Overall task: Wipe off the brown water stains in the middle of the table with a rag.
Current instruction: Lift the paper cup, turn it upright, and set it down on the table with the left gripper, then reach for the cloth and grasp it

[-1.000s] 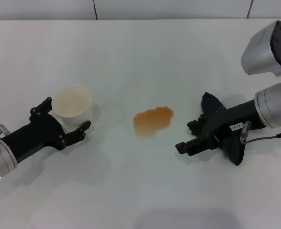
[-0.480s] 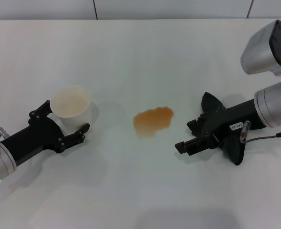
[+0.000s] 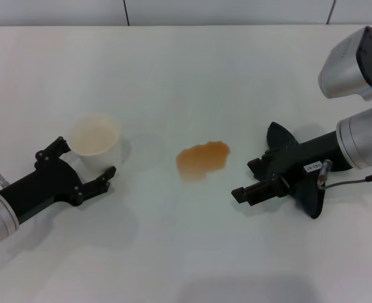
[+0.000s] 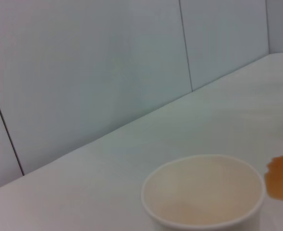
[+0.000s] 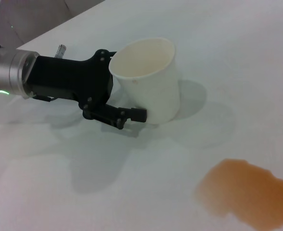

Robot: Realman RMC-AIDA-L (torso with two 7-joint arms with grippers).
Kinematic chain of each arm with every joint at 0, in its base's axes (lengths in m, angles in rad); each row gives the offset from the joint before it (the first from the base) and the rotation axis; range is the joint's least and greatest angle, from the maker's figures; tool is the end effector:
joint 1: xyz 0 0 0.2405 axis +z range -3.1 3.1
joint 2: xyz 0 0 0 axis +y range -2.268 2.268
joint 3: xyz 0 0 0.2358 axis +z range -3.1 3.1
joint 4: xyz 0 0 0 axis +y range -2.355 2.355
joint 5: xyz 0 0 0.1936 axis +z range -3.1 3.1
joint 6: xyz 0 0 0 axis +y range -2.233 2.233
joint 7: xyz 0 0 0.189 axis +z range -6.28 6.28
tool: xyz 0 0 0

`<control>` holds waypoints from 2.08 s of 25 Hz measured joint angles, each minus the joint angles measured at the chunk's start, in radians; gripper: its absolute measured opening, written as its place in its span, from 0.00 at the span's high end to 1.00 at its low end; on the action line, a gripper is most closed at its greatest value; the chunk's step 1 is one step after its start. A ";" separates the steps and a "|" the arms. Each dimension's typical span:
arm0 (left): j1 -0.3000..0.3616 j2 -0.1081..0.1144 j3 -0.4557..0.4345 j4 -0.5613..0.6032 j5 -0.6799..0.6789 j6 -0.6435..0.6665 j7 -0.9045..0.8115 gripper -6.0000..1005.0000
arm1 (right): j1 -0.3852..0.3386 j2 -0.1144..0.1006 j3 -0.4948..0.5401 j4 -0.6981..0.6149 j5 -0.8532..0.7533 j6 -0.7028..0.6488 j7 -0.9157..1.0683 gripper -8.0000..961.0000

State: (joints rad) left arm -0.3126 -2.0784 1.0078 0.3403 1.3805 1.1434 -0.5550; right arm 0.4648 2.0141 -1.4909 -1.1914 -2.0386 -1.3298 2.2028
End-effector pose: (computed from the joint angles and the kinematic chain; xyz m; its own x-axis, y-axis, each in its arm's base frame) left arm -0.3048 0.3012 -0.0616 0.9090 0.1042 0.4036 0.3521 -0.7101 -0.6097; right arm 0.1759 0.3159 -0.0653 0.8584 -0.5087 -0.0662 -0.5129 -0.8477 -0.1354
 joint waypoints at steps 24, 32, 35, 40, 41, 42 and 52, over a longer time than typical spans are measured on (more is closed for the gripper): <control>0.202 -0.003 0.003 0.272 0.001 0.200 -0.174 0.11 | -0.005 0.002 -0.012 -0.004 0.008 0.002 0.002 0.18; 0.193 0.029 -0.012 0.484 0.021 0.229 -0.406 0.11 | -0.006 0.003 -0.012 -0.010 0.034 0.009 0.009 0.18; 0.132 0.084 -0.017 0.527 0.066 0.246 -0.532 0.11 | -0.007 0.003 -0.008 -0.015 0.047 0.016 0.016 0.18; 0.026 0.166 -0.102 0.546 0.162 0.375 -0.683 0.11 | -0.009 0.001 0.003 -0.030 0.056 0.022 0.039 0.18; -0.001 0.173 -0.128 0.556 0.191 0.404 -0.711 0.11 | -0.009 0.001 0.005 -0.035 0.057 0.021 0.042 0.18; -0.020 0.179 -0.156 0.566 0.223 0.433 -0.740 0.11 | -0.009 0.000 0.007 -0.040 0.057 0.021 0.046 0.18; -0.150 0.238 -0.254 0.688 0.515 0.697 -0.948 0.11 | -0.001 -0.003 0.027 -0.107 0.048 0.017 0.125 0.18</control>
State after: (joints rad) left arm -0.4624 -1.8406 0.7541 1.0279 1.8954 1.8405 -1.5033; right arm 0.4639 2.0112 -1.4637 -1.2983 -1.9906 -1.3123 2.3275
